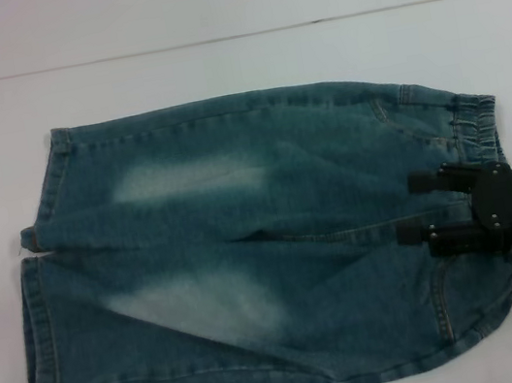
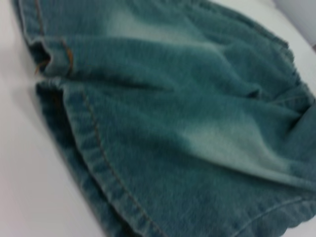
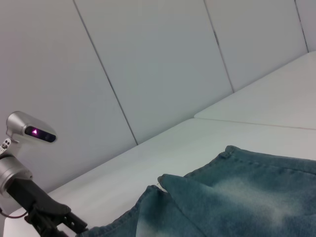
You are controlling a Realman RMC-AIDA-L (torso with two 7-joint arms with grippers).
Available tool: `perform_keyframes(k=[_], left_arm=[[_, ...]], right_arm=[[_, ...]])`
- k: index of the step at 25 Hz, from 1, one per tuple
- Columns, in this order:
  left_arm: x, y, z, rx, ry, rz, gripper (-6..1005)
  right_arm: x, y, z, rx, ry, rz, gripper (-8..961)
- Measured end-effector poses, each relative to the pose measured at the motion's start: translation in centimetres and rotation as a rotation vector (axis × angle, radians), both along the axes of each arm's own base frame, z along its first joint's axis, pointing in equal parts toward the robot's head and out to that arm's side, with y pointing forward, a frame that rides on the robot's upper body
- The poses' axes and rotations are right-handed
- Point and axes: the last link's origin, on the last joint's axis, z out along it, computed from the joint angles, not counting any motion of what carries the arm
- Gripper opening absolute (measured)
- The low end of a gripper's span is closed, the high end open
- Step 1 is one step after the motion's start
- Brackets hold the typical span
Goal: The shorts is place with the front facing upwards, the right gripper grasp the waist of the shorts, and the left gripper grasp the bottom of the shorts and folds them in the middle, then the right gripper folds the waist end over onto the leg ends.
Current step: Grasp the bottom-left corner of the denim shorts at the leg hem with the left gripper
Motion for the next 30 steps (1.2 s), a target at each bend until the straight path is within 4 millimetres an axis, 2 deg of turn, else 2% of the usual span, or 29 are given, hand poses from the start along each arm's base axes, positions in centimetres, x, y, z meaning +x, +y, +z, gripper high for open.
perform_keyframes(k=[9,21,26,28,30], left_arm=[[0.4,0.1,-0.5,-0.039,0.013,-0.012,884],[1.5,1.6,-0.4,0.002,0.009,-0.072,805],[2.0,1.7,-0.2,0.025,-0.024,-0.099,772],[2.2,1.7,-0.1,0.027,-0.041,-0.107,571],[2.5,1.8,-0.1,0.025,-0.057,-0.120,488]], right_arm=[[0.1,-0.1,0.0,0.001,0.001,-0.003,931],[0.0,0.0,0.0,0.005,0.007,-0.003,931],[0.6,-0.8,1.2,0.031,0.051,-0.021,931],[1.1,-1.5,2.2,0.058,0.088,-0.039,931],[1.9,-2.3,3.5,0.093,0.124,-0.072,931]])
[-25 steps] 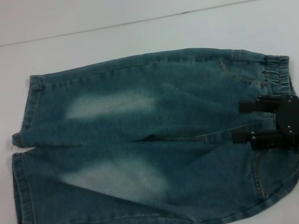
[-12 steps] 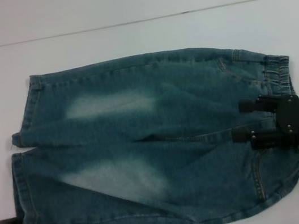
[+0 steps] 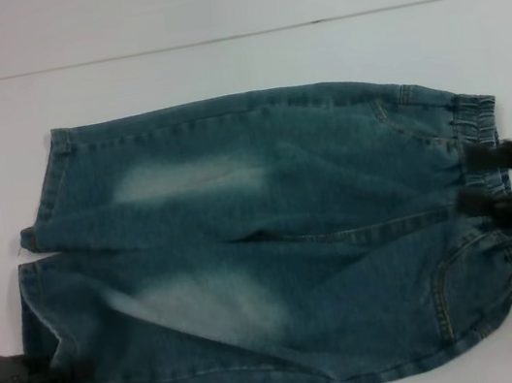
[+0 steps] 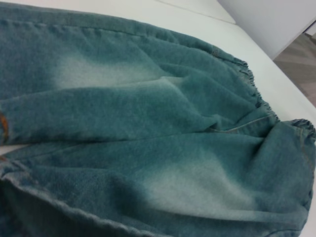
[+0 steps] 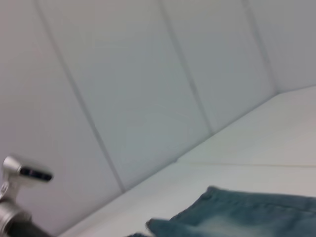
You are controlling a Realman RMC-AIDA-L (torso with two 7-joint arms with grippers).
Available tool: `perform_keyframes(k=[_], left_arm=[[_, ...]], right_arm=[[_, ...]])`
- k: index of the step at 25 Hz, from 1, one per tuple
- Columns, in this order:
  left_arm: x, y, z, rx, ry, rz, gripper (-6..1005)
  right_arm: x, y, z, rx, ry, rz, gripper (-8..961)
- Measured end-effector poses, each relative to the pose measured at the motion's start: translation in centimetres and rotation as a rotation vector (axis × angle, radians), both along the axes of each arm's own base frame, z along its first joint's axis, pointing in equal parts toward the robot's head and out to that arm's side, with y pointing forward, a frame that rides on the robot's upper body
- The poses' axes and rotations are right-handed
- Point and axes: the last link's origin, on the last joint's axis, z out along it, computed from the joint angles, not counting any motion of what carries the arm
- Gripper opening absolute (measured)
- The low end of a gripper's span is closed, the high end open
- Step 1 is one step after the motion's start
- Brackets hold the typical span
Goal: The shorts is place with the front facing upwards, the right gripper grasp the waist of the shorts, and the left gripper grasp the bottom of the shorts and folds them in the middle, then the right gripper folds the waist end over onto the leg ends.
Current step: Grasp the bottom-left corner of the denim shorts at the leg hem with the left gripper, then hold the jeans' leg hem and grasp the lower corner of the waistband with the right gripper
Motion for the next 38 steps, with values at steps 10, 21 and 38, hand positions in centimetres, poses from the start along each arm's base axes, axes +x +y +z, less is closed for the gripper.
perform_keyframes(k=[10,21,38], left_arm=[[0.3,0.5,-0.4,0.002,0.000,-0.016,88],[0.7,1.0,-0.7,-0.002,0.004,-0.033,36],[0.7,1.0,-1.0,-0.007,-0.005,-0.031,35]], right_arm=[[6.1,-5.0,3.7,0.015,-0.038,-0.283,931],[6.9,-4.1,2.6,-0.093,-0.109,-0.365,930],[5.3,-2.1,0.4,-0.205,-0.168,-0.305,931]])
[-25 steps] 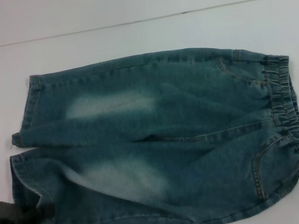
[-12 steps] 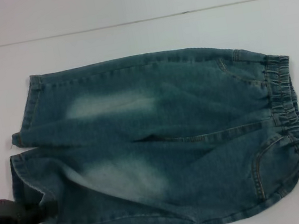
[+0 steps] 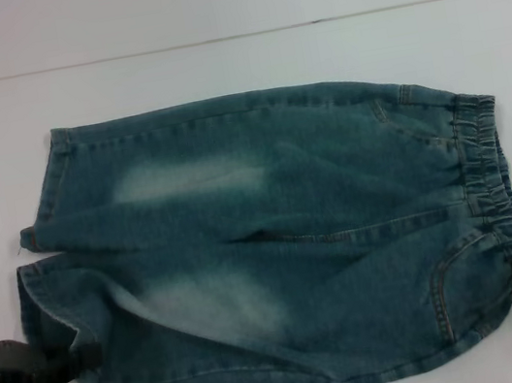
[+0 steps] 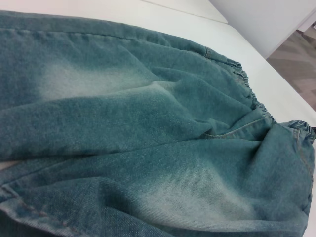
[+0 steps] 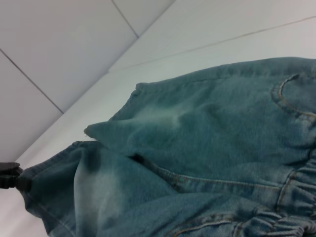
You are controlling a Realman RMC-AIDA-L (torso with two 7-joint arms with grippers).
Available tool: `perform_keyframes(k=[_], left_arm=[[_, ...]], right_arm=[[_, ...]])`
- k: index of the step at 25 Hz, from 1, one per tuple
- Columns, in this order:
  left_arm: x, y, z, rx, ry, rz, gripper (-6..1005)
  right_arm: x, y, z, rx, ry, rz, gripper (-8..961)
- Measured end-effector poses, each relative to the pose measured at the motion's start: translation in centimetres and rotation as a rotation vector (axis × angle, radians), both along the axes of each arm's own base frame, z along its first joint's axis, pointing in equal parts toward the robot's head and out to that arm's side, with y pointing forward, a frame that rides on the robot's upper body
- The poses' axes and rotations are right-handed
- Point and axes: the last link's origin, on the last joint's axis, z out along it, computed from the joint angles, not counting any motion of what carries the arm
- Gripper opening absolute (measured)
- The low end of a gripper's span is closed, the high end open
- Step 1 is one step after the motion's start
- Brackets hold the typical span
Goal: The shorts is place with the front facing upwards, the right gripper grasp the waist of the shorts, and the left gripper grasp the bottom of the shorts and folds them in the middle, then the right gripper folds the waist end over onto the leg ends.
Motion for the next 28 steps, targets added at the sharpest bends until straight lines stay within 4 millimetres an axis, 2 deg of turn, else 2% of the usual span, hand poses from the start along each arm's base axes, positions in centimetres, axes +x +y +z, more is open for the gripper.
perform_keyframes(k=[6,11,14,20,25,28], left_arm=[[0.1,0.0,0.0,-0.001,0.000,-0.002,35],[0.2,-0.1,0.1,-0.007,-0.008,-0.008,34],[0.2,-0.1,0.2,-0.006,-0.009,-0.009,34],[0.3,0.1,0.6,0.021,-0.016,-0.012,34],[-0.3,0.8,1.9,0.133,-0.027,0.008,34],[-0.7,1.4,2.7,0.205,-0.031,0.029,35]], right_arm=[[-0.4,-0.1,0.0,-0.017,0.010,0.021,924],[-0.4,-0.2,0.1,-0.006,-0.010,0.064,859],[-0.4,-0.1,0.0,-0.006,-0.018,0.078,654],[-0.6,0.3,0.0,0.006,-0.017,0.088,517],[-1.3,1.0,-0.1,0.027,0.007,0.100,403],[-2.0,1.7,-0.4,0.036,0.022,0.117,277]])
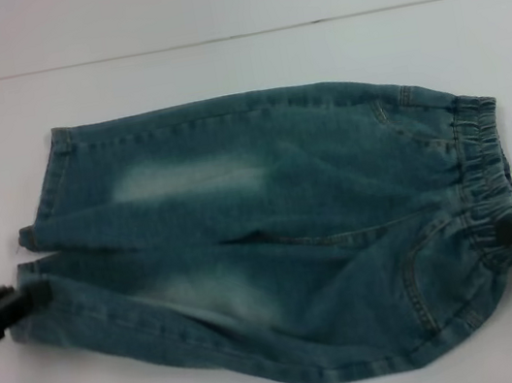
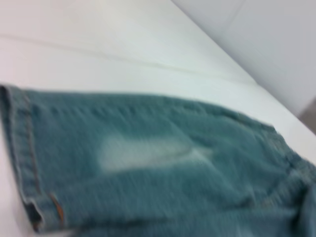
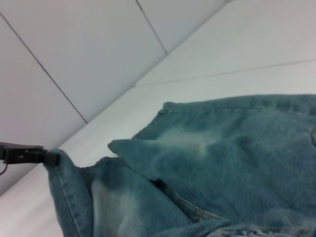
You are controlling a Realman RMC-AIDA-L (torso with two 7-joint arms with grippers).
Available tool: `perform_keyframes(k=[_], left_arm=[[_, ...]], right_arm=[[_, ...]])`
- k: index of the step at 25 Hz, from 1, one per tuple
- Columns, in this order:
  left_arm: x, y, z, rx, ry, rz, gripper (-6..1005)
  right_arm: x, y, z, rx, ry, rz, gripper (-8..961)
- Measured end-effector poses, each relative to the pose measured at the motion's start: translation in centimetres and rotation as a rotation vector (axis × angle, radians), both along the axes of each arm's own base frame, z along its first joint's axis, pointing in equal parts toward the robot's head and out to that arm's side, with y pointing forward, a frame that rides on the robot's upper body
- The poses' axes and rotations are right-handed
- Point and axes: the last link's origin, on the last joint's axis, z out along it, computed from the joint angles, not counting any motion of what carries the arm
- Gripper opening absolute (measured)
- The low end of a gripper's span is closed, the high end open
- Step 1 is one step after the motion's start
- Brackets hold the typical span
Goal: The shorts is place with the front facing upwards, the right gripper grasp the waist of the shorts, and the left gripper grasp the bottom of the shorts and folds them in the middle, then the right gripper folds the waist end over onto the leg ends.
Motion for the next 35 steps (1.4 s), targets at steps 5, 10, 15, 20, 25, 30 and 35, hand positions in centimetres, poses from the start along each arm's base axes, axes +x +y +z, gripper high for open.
perform_keyframes(k=[5,10,15,20,25,30,35], left_arm=[[0.1,1.1,0.6,0.073,-0.002,0.002,35],[0.5,2.2,1.0,0.118,0.000,-0.011,36],[0.8,3.7,2.2,0.248,-0.032,-0.008,39],[0.6,5.0,2.5,0.327,-0.058,0.024,55],[0.4,7.1,1.9,0.446,-0.092,0.082,72],[1.7,9.5,-0.5,0.455,-0.112,0.051,88],[2.8,11.8,-2.7,0.462,-0.035,0.036,104]], right_arm=[[-0.9,1.0,0.0,0.006,0.027,0.009,119],[-1.6,2.2,0.9,0.046,0.097,-0.040,45],[-1.4,3.5,2.6,0.158,0.188,-0.141,45],[-0.3,4.9,3.7,0.314,0.317,-0.304,45],[0.3,6.2,4.0,0.446,0.420,-0.401,44],[0.3,8.3,3.3,0.480,0.399,-0.469,44],[-0.2,10.6,2.4,0.505,0.335,-0.504,62]])
